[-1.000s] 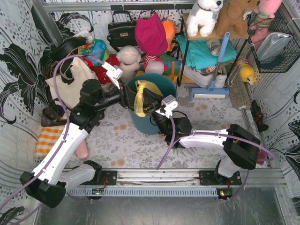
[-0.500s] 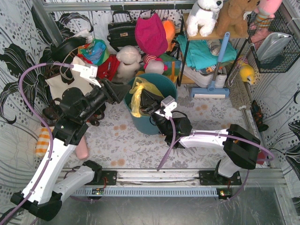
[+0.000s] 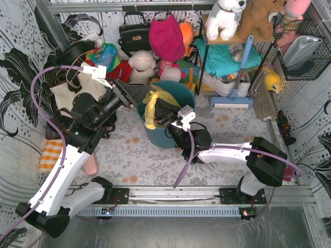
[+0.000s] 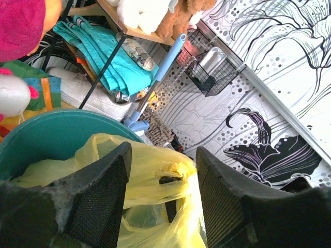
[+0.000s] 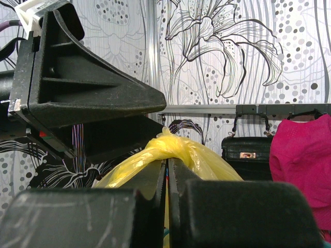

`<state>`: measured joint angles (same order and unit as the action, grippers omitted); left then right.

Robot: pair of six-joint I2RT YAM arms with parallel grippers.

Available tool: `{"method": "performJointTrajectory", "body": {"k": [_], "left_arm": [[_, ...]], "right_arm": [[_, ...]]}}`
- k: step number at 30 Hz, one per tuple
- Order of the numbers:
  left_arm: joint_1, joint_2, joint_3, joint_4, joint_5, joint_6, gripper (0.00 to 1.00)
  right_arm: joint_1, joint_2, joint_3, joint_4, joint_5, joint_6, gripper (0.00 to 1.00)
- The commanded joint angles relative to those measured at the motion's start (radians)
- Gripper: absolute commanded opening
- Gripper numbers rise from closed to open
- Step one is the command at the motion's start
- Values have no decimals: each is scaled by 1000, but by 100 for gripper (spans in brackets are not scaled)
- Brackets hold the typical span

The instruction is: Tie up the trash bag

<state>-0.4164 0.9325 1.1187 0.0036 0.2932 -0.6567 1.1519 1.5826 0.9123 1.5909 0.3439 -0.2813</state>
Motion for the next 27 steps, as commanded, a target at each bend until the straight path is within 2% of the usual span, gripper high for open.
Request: {"method": "performJointTrajectory", "body": {"k": [1, 14, 22, 27], "left_arm": [[-2, 23, -9, 91, 52, -14, 62], [-2, 21, -77, 81, 122, -37, 63], [-10, 21, -112, 136, 228, -82, 63], [-16, 17, -118, 143, 200, -84, 44]], "right_arm": [[4, -1, 15, 107, 2, 18, 0], [4, 15, 41, 107, 0, 4, 0], [4, 23, 51, 107, -2, 4, 0], [4, 25, 48, 107, -11, 8, 0]]}}
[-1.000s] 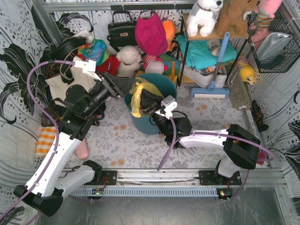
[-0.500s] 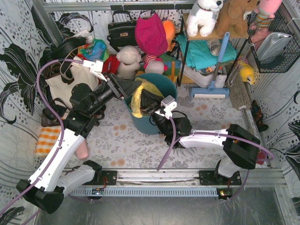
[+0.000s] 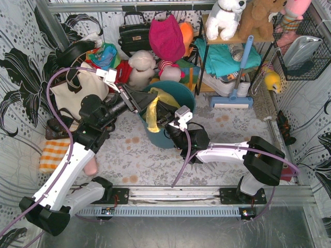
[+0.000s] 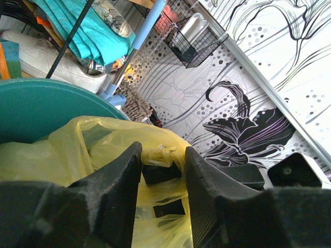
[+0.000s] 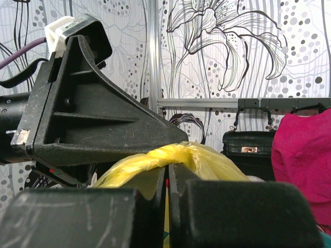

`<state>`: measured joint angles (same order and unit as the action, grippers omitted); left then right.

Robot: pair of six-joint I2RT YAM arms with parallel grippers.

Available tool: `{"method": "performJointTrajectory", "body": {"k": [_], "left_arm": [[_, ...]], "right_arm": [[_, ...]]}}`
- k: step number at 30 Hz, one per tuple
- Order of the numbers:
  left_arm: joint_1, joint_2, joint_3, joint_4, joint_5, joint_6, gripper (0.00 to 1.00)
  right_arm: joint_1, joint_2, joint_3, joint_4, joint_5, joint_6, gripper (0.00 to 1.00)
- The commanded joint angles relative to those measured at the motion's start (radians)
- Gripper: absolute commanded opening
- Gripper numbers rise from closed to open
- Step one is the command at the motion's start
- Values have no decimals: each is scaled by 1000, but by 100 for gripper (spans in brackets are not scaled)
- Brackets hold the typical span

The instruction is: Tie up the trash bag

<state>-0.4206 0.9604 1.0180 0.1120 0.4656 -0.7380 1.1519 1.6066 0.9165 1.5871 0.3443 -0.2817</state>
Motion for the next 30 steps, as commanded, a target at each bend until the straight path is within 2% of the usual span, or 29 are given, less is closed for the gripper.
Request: {"method": "performJointTrajectory", "body": {"k": [1, 4, 9, 13, 17, 23, 30], "left_arm": [[-11, -11, -15, 43, 22, -2, 41], [-12, -3, -5, 70, 23, -2, 32], [-11, 18, 22, 86, 35, -4, 10], [-12, 24, 26, 101, 42, -8, 2], [-12, 3, 27, 122, 15, 9, 0], [-13, -8, 55, 169, 3, 55, 0], [-12, 25, 85, 222, 42, 72, 0]], "right_arm": [[3, 1, 42, 111, -10, 10, 0], [5, 1, 39, 111, -11, 10, 0], [3, -7, 28, 113, -8, 11, 0], [4, -12, 20, 113, -6, 12, 0], [3, -22, 8, 113, -4, 21, 2], [5, -64, -49, 114, 28, 77, 25], [4, -217, -163, 40, 51, 205, 36]]}}
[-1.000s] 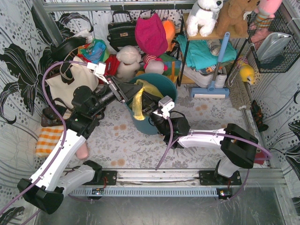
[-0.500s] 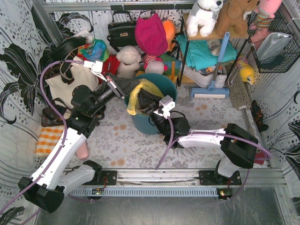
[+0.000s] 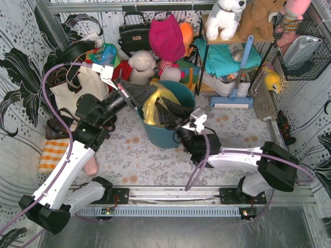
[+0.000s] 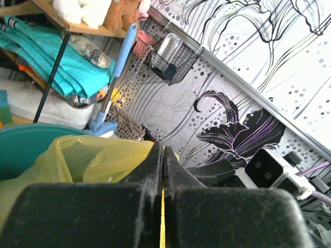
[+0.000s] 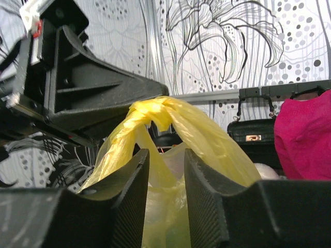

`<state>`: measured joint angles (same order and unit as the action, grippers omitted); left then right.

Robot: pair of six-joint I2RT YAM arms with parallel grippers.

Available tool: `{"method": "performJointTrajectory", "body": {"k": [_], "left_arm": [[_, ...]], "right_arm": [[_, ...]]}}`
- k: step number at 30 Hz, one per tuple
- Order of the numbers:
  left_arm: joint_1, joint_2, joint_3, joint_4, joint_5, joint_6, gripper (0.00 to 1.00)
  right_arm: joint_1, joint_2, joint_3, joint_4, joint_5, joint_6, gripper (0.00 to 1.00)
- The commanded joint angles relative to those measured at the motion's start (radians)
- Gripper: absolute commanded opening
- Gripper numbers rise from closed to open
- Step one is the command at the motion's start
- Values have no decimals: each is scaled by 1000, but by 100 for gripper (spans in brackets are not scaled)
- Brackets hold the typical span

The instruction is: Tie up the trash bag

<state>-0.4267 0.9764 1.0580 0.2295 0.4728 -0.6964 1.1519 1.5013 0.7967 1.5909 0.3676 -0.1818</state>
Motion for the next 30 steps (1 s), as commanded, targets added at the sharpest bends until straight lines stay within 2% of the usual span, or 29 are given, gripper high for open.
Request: {"method": "performJointTrajectory", "body": {"k": [1, 9, 13, 16, 20, 24, 27, 30], "left_arm": [[-7, 11, 43, 110, 36, 33, 0], [-6, 45, 58, 155, 72, 47, 0], [-7, 57, 47, 193, 106, 33, 0], [-6, 53, 38, 212, 138, 27, 0], [-6, 43, 16, 249, 183, 20, 0], [-7, 39, 2, 260, 209, 24, 0], [-9, 41, -6, 260, 211, 24, 0], [-9, 46, -19, 269, 218, 22, 0]], "right_arm": [[3, -143, -60, 3, 24, 126, 37], [4, -344, -79, -391, -93, 317, 50], [4, -360, 3, -587, -41, 379, 51], [4, -359, 34, -624, 40, 442, 54], [4, -366, 104, -755, 168, 580, 60], [2, -381, 94, -687, 195, 630, 71], [1, -386, 117, -728, 238, 705, 71], [-11, -381, 156, -824, 267, 776, 65]]}}
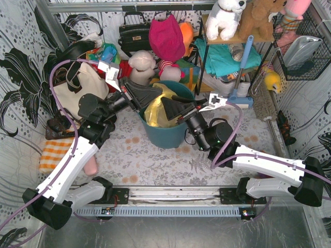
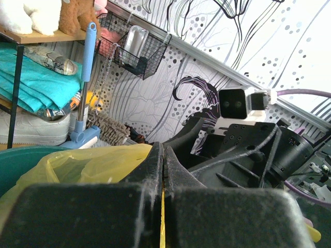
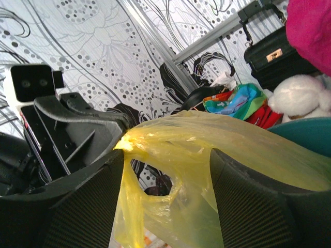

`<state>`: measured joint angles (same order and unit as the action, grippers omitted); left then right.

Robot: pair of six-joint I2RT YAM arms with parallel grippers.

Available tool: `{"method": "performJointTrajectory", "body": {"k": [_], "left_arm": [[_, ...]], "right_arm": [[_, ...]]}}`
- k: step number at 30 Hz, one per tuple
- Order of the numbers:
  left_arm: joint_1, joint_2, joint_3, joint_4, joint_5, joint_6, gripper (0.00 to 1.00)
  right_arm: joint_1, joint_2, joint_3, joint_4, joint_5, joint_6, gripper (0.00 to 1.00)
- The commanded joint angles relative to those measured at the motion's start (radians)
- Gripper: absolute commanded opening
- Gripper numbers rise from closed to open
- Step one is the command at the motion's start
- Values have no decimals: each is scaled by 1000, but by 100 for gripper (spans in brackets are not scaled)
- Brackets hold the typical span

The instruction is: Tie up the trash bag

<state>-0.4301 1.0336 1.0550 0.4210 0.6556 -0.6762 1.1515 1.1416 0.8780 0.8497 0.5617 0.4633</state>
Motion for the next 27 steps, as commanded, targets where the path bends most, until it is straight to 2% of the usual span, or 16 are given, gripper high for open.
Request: {"method": "performJointTrajectory", "body": {"k": [1, 5, 9, 10, 13, 19, 26, 27], "left_arm": [[-5, -9, -20, 80, 38, 0, 0], [-6, -5, -33, 93, 40, -1, 0], [-5, 7, -40, 97, 41, 3, 0], [-5, 10, -44, 97, 41, 4, 0], [-6, 15, -52, 102, 36, 6, 0], [-5, 31, -63, 98, 16, 18, 0], [-5, 46, -51, 60, -34, 50, 0], [-6, 48, -49, 54, -42, 52, 0]], "right_arm": [[-15, -16, 87, -113, 77, 143, 64], [-58, -11, 67, -125, 36, 238, 69], [-128, 1, 44, -133, -45, 366, 70], [-140, 7, 46, -138, -69, 391, 67], [-162, 27, 52, -158, -106, 435, 52], [-167, 32, 40, -133, -190, 414, 51], [-168, 1, 14, -184, -269, 369, 3], [-167, -3, 11, -196, -276, 358, 0]]}}
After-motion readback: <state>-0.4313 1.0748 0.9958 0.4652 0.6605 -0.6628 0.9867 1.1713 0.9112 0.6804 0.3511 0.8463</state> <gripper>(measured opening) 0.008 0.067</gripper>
